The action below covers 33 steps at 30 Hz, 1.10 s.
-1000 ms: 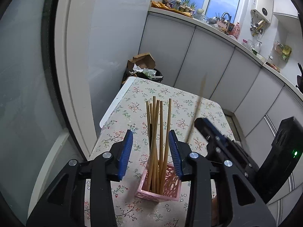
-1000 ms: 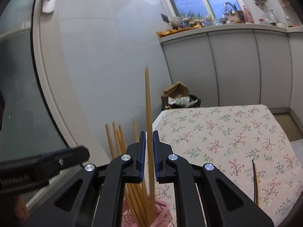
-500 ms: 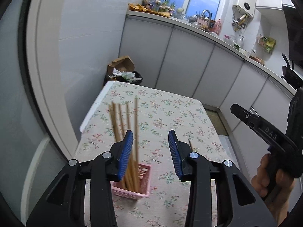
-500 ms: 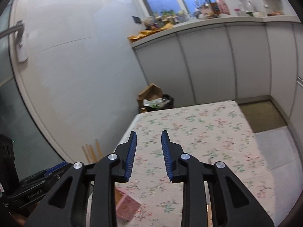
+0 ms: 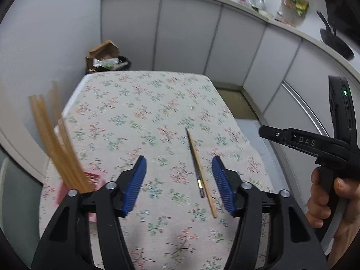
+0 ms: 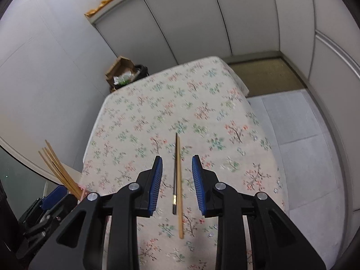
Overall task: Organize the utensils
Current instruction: 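Lower both tools to the last chopstick and black brush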
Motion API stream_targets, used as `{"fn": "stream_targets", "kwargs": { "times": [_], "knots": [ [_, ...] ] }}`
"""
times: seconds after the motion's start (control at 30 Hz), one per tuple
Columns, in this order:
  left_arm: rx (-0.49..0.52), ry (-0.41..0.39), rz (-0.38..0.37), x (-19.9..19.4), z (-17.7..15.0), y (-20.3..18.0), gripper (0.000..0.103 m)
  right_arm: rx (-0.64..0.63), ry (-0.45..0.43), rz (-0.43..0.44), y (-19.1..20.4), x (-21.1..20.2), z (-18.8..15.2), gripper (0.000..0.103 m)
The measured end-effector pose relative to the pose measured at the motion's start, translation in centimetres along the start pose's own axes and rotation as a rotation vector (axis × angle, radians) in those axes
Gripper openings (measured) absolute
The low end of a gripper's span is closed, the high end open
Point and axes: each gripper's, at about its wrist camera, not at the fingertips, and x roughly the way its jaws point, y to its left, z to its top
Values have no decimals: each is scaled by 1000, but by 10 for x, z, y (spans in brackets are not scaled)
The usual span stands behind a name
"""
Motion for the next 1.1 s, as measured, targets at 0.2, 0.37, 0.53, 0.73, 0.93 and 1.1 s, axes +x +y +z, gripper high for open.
{"fn": "stream_targets", "kwargs": {
  "times": [0.2, 0.37, 0.53, 0.73, 0.93, 1.1],
  "knots": [
    [7, 132, -8, 59, -3, -22, 66, 30, 73, -38, -25, 19, -3, 37],
    [-36, 213, 26, 109, 0, -14, 66, 25, 120, -56, -28, 29, -5, 37],
    [-40, 289, 85, 154, -5, -3, 58, -4, 153, -73, -24, 40, -7, 37],
    [-38, 331, 72, 182, -10, -2, 53, -7, 162, -76, -23, 45, -6, 37],
    [-19, 357, 61, 195, -12, -11, 53, -5, 164, -79, -22, 48, -4, 37],
    [-48, 371, 46, 202, -11, -6, 41, -4, 163, -84, -23, 49, -3, 37]
  ]
}}
